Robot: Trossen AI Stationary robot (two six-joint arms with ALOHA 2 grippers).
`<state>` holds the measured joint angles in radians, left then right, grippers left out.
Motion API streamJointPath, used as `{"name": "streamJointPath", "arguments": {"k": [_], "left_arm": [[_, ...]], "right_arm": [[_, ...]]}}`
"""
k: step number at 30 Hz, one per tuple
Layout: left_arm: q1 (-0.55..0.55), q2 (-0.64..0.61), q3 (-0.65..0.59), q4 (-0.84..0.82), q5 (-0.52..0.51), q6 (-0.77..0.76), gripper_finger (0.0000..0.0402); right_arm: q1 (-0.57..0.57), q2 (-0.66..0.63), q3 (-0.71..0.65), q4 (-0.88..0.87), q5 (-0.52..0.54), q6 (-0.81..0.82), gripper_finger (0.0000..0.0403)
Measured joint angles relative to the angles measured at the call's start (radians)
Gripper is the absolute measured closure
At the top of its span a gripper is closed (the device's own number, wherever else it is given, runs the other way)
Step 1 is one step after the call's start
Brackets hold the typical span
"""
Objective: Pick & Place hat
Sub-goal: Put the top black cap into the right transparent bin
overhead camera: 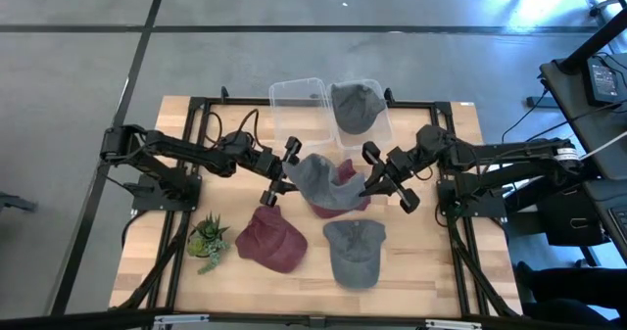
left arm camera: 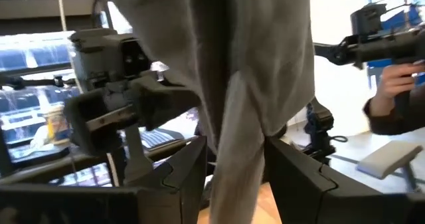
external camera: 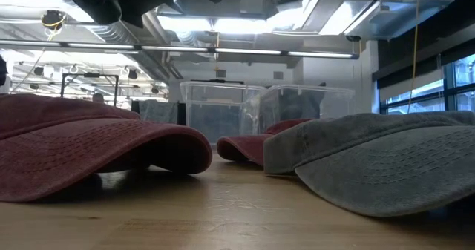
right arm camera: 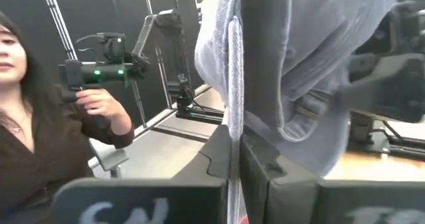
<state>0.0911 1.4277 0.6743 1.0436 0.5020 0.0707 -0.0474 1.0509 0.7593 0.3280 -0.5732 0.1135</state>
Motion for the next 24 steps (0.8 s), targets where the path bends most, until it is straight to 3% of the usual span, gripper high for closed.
{"name": "streamJointPath", "arguments": {"k": [8, 18, 24], "left_arm": [[-0.012, 0.0, 0.0, 0.0, 0.1, -0.008, 0.026], [-0.012, 0.0, 0.0, 0.0, 0.103, -0.024, 0.0261], [-0.011, 0.0, 0.0, 0.0, 0.104, -0.024, 0.0315]], "right_arm": [[-0.046, -0.027, 0.0, -0.035, 0.001, -0.014, 0.0386], [-0.048, -0.027, 0.0, -0.066, 0.048, -0.016, 0.0381], [-0.049, -0.027, 0.0, -0.073, 0.054, -0.016, 0.0364]]}}
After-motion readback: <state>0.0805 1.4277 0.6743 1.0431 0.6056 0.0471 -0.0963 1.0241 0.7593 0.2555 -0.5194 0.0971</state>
